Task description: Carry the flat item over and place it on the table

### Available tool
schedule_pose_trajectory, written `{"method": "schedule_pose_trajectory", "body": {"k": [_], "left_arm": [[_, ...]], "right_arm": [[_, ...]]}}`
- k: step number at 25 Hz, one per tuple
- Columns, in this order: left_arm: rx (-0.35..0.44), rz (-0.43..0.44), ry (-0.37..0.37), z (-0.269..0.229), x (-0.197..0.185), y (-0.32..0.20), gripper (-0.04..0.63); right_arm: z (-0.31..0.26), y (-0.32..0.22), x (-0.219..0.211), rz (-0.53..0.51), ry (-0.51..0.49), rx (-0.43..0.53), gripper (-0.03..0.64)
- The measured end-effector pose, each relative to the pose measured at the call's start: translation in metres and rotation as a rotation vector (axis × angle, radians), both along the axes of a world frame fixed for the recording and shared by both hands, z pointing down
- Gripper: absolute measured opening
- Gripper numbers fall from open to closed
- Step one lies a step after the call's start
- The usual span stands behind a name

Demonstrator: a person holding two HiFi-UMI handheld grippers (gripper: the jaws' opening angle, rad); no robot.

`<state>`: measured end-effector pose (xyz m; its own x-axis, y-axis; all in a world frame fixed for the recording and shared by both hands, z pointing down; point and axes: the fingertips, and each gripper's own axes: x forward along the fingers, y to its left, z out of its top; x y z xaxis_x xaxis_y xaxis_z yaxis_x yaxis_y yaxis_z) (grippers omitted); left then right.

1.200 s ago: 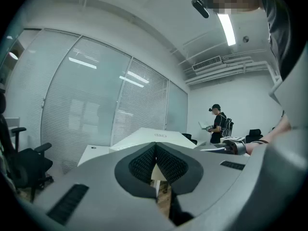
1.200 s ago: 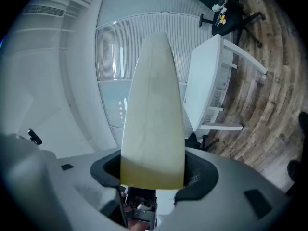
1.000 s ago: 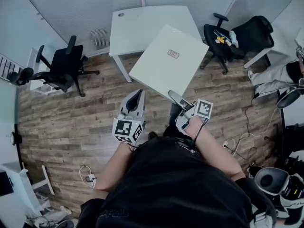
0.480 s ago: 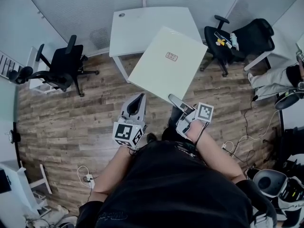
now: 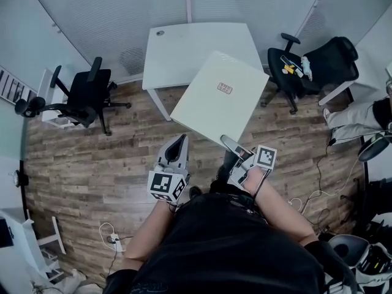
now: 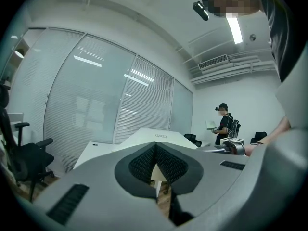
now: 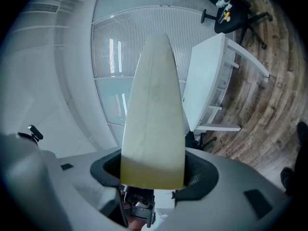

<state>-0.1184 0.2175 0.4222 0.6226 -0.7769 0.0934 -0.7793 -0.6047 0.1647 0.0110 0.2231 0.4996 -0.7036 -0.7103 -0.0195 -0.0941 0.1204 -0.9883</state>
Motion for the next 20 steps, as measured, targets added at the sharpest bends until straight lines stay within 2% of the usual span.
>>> {"method": "schedule_pose_trajectory", "body": {"k": [10, 15, 20], "left_arm": [[-0.008, -0.032, 0.014, 0.006, 0.056, -0.062, 0.012], [0.012, -0.066, 0.021, -0.001, 0.088, -0.091, 0.012], [-0.003, -0.099, 0.007, 0.005, 0.102, -0.105, 0.012]], "right_arm": [[0.005, -0.058, 0.055, -0.032, -0.017, -0.002, 0.296], [0.006, -0.086, 0.086, -0.068, -0.003, 0.003, 0.296], [0.009, -0.099, 0.103, -0.096, -0.023, -0.009, 0.296]]}}
